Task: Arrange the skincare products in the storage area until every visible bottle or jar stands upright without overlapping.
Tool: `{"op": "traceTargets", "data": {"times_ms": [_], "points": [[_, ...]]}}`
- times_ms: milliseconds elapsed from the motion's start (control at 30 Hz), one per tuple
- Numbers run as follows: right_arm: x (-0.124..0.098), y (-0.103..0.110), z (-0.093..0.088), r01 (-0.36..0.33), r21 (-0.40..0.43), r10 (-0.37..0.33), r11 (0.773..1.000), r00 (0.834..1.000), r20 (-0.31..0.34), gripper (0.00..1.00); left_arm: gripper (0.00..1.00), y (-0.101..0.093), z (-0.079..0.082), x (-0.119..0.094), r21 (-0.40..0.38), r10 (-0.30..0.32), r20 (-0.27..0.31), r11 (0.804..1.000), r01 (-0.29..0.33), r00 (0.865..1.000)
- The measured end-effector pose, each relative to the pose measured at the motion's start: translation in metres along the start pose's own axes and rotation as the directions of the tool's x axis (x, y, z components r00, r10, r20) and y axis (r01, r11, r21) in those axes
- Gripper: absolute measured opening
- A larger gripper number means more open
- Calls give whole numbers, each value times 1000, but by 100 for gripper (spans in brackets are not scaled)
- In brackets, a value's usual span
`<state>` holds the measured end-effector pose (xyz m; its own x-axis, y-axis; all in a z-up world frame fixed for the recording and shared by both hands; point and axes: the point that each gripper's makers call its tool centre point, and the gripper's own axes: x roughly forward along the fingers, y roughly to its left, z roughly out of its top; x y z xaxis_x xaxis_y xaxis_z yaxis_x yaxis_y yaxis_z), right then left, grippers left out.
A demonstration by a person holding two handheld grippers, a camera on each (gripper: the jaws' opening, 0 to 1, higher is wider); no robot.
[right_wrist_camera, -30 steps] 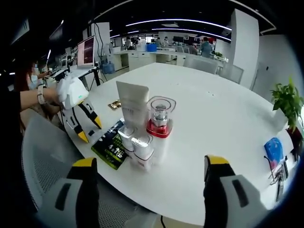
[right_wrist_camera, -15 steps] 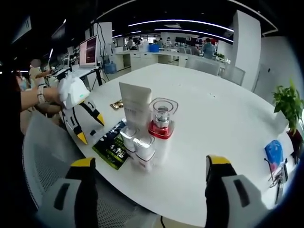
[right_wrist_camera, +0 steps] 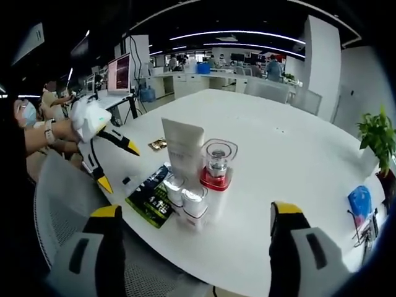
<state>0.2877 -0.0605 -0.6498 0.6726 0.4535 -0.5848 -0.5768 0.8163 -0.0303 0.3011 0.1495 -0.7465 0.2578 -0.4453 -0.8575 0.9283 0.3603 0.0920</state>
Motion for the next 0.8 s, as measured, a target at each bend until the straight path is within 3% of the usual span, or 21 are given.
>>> {"op": "traceTargets", "data": {"times_ms": [367,567,800], "points": [[-7,-1,3,-2,-27,2,1000,1000,9,99,87,6,10,-25,-137,114,95,985,-101,989],[-9,2,5,-18,-46,19,999,1000,10,99,92,5,7,-35,-175,153,103,976,-133,983],[-10,3,8,-39,-83,41,996,999,13,99,97,7,9,-52,-223,225,137,956,-192,965]]}}
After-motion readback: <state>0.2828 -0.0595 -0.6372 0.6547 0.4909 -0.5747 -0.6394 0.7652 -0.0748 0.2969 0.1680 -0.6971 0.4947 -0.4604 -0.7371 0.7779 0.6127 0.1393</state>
